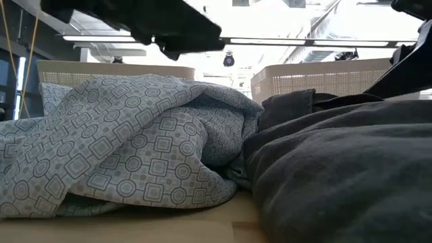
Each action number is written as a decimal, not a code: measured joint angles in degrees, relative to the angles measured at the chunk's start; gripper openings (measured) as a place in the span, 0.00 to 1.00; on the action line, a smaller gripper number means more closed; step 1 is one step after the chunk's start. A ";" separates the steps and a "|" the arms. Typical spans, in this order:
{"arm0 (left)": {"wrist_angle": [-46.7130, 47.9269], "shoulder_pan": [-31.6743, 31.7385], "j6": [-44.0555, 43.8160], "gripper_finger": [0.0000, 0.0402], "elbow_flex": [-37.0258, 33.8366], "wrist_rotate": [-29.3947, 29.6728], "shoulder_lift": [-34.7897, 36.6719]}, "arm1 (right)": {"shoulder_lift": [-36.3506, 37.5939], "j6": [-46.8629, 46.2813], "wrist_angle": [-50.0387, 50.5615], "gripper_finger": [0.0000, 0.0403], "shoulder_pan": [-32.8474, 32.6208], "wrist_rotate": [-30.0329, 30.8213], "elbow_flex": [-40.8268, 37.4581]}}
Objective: Sort clothes
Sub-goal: Put the blue dress into the left white laundry organizer
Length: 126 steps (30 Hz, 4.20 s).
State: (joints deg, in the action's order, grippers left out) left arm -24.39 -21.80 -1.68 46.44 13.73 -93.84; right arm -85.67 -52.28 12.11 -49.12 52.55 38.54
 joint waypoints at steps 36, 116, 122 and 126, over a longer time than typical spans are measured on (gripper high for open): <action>12.03 3.03 -2.96 0.06 -0.19 -28.76 -11.65 | 0.00 -0.30 -1.20 0.33 2.27 1.37 0.00; 63.29 62.06 9.26 0.24 15.43 0.29 1.73 | 0.00 1.32 -0.82 0.33 6.38 5.50 0.00; 67.50 61.85 7.92 0.37 17.98 0.14 3.50 | 0.00 3.02 -2.47 0.33 6.26 5.58 0.06; 73.76 61.56 5.77 0.39 22.23 0.29 6.86 | 0.01 9.84 -1.33 0.33 4.76 4.73 3.70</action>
State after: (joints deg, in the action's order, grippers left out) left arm 49.36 39.75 4.09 68.67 14.02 -86.98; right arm -85.66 -42.44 10.78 -44.36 57.28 42.24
